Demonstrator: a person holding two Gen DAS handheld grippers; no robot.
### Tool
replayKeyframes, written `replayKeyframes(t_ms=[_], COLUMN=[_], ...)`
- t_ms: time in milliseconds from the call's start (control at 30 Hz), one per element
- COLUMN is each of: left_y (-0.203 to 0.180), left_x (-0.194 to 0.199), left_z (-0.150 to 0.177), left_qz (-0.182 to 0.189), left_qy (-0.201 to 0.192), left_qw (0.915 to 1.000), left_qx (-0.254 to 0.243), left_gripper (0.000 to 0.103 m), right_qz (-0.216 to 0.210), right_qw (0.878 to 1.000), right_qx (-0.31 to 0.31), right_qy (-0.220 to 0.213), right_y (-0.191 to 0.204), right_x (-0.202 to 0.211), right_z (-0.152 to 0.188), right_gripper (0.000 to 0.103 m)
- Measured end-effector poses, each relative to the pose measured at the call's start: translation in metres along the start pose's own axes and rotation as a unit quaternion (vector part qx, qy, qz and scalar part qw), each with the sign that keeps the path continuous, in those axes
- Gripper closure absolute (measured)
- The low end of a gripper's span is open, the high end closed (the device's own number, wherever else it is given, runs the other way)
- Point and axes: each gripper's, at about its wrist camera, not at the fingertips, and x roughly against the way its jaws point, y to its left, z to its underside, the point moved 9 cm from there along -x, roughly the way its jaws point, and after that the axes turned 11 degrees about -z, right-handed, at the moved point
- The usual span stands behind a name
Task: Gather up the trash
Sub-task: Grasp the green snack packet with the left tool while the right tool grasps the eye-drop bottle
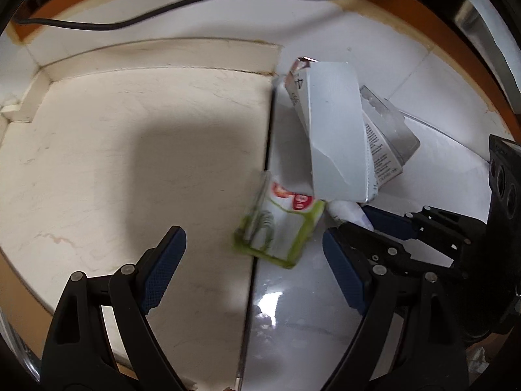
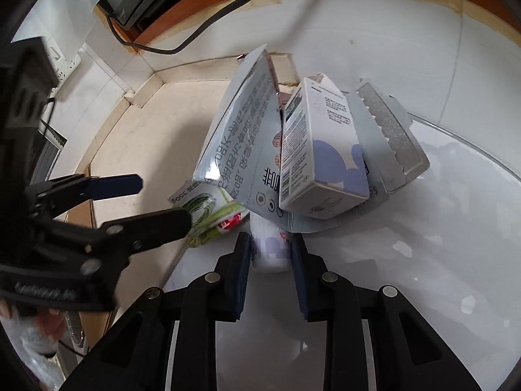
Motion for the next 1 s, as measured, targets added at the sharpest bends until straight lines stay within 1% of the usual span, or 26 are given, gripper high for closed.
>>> replayKeyframes(t_ms=[67,133,200,400,500,567,600,633,667,700,767,800,833,867,900,933,1000], left_y=[-0.007,-0.014,-0.018,-0.029,-0.032,-0.032,-0.032,-0.033,-0.032,-0.032,-0.033,-0.033,-0.034,-0.033,-0.033,-0.033,-0.033], left_x=[-0.001,-0.002,-0.005,-0.018,-0.021,-0.024,-0.025,-0.027,-0.029,-0.031,-0.028,-0.024,-0.021,-0.017,-0.015,-0.012,-0.008], left_z=[0.001,0.001,0.002,0.0,-0.004,-0.004,-0.005,-0.005,-0.008,-0.01,-0.012,-0.009,-0.009,-0.009,-0.008,-0.006,0.0], left_qz=[0.018,0.022,0.015,-0.005,-0.019,-0.024,-0.025,-0.025,-0.027,-0.03,-0.029,-0.02,-0.013,-0.014,-0.011,-0.006,0.003], left_qy=[0.004,0.006,0.009,0.017,0.015,0.021,0.023,0.024,0.027,0.024,0.014,0.008,0.003,-0.004,-0.007,-0.008,-0.008], left_qw=[0.9998,0.9995,0.9992,0.9981,0.9977,0.9977,0.9978,0.9978,0.9976,0.9975,0.9977,0.9981,0.9985,0.9987,0.999,0.9992,0.9997], left_qx=[-0.007,-0.023,-0.037,-0.059,-0.064,-0.06,-0.057,-0.057,-0.058,-0.059,-0.059,-0.058,-0.053,-0.048,-0.044,-0.038,-0.024], left_gripper=[0.019,0.019,0.019,0.019,0.019,0.022,0.03,0.04,0.044,0.046,0.054,0.068,0.073,0.076,0.083,0.087,0.09], right_qz=[-0.001,0.0,0.001,-0.002,-0.005,-0.005,-0.005,-0.005,-0.006,-0.006,-0.005,-0.005,-0.005,-0.006,-0.009,-0.012,-0.014], right_qw=[1.0,1.0,1.0,1.0,1.0,1.0,1.0,1.0,1.0,1.0,1.0,1.0,1.0,1.0,0.999,0.999,0.999], right_qx=[-0.002,-0.002,-0.006,-0.019,-0.021,-0.021,-0.021,-0.021,-0.022,-0.022,-0.024,-0.024,-0.025,-0.027,-0.03,-0.032,-0.033], right_qy=[0.001,0.001,-0.001,-0.009,-0.01,-0.01,-0.011,-0.011,-0.011,-0.012,-0.013,-0.014,-0.014,-0.014,-0.013,-0.012,-0.014], right_y=[0.001,-0.003,-0.004,-0.01,-0.015,-0.015,-0.016,-0.017,-0.018,-0.018,-0.019,-0.02,-0.021,-0.02,-0.02,-0.019,-0.017], right_x=[0.001,0.007,0.009,0.014,0.017,0.017,0.017,0.017,0.017,0.017,0.019,0.019,0.02,0.021,0.021,0.021,0.024], right_z=[-0.001,0.001,0.0,0.0,0.003,0.004,0.004,0.005,0.005,0.005,0.007,0.008,0.009,0.01,0.012,0.013,0.017], right_gripper=[0.078,0.078,0.079,0.079,0.079,0.079,0.079,0.079,0.079,0.079,0.079,0.079,0.079,0.079,0.079,0.079,0.079])
